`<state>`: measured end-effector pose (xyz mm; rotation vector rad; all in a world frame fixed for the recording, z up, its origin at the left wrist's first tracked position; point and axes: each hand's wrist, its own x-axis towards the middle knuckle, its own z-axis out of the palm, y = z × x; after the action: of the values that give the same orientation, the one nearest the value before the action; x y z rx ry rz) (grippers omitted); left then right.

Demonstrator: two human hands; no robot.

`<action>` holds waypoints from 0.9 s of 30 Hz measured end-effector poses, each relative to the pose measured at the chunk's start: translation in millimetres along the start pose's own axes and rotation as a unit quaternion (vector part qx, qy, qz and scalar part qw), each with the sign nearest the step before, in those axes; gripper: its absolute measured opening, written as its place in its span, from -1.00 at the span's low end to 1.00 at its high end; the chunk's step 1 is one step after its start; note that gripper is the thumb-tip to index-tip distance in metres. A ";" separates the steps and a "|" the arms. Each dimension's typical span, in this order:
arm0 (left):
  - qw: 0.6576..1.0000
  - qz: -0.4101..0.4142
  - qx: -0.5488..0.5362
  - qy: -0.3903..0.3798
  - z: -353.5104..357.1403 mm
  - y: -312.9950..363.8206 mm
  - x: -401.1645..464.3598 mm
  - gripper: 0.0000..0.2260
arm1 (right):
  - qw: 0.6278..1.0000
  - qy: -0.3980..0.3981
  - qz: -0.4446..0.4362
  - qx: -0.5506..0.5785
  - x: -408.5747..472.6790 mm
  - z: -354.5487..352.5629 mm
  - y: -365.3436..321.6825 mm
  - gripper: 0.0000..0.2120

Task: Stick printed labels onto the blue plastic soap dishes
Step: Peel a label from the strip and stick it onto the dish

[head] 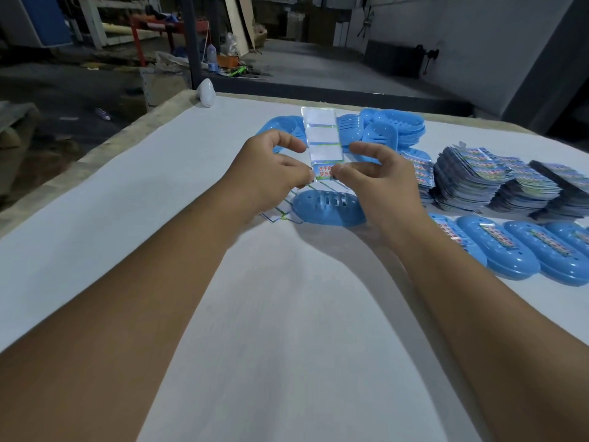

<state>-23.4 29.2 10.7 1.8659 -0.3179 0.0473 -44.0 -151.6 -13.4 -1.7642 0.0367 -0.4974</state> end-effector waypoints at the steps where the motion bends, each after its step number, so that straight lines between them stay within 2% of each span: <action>1: 1.000 0.002 0.003 0.001 -0.1 -0.1 -0.2 -0.73 | 0.999 0.012 -0.010 -0.032 0.6 0.3 1.0 -0.63; 3: 1.000 0.005 0.009 0.003 -0.1 0.0 -0.5 -0.74 | 0.994 0.027 -0.037 -0.099 1.2 0.5 2.1 -0.71; 6: 1.000 0.014 0.023 0.008 0.7 0.5 -1.1 -0.75 | 0.993 -0.002 -0.055 -0.101 0.6 2.1 1.7 -0.86; 12: 0.999 0.031 0.041 0.002 2.2 -0.8 -1.9 -0.77 | 0.992 -0.049 -0.076 -0.087 -5.2 5.6 -0.4 -0.85; 27: 0.998 0.027 0.046 0.020 7.5 -0.1 -2.0 -0.76 | 0.991 -0.044 -0.076 -0.103 -6.2 5.8 -2.5 -0.82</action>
<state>-26.3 22.6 7.9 1.9439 -0.3437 0.1393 -48.2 -143.8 -14.0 -1.9994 -0.1138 -0.5414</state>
